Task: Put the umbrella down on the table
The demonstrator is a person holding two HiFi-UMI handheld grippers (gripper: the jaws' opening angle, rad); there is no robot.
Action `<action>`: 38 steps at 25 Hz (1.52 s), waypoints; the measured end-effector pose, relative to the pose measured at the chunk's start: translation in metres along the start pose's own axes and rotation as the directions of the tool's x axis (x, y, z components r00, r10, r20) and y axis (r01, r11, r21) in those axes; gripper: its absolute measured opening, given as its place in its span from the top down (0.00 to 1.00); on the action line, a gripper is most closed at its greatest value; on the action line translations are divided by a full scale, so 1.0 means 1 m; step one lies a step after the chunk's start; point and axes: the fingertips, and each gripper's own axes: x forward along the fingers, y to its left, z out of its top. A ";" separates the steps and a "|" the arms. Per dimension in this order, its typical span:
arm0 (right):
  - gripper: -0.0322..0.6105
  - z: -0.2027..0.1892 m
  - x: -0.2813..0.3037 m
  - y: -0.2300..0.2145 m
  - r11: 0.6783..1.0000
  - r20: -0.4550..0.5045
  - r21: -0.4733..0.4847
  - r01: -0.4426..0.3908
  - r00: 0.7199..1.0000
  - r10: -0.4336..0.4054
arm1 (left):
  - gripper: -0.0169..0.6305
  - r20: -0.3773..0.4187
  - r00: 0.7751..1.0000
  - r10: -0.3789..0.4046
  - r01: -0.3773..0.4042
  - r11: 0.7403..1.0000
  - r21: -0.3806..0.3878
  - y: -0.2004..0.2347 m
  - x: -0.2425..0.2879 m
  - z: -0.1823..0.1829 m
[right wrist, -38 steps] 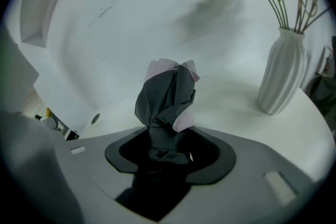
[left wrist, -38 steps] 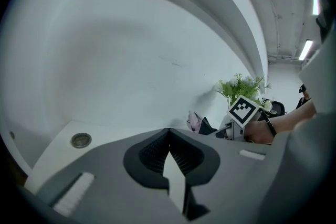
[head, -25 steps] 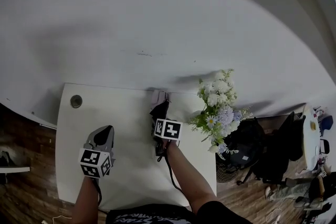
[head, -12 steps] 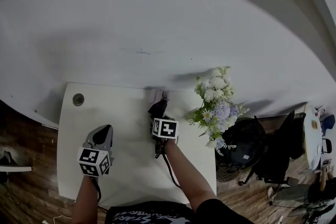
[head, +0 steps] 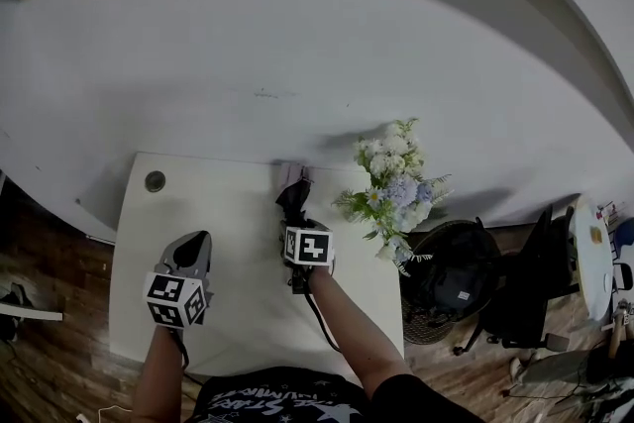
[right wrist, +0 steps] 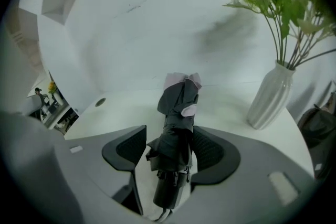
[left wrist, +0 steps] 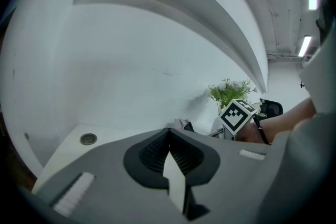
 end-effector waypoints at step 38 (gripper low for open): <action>0.93 -0.103 -0.210 0.012 0.884 0.109 -0.265 -0.385 0.899 0.424 | 0.97 0.134 0.948 0.288 -0.280 0.957 -0.074 -0.194 -0.178 -0.064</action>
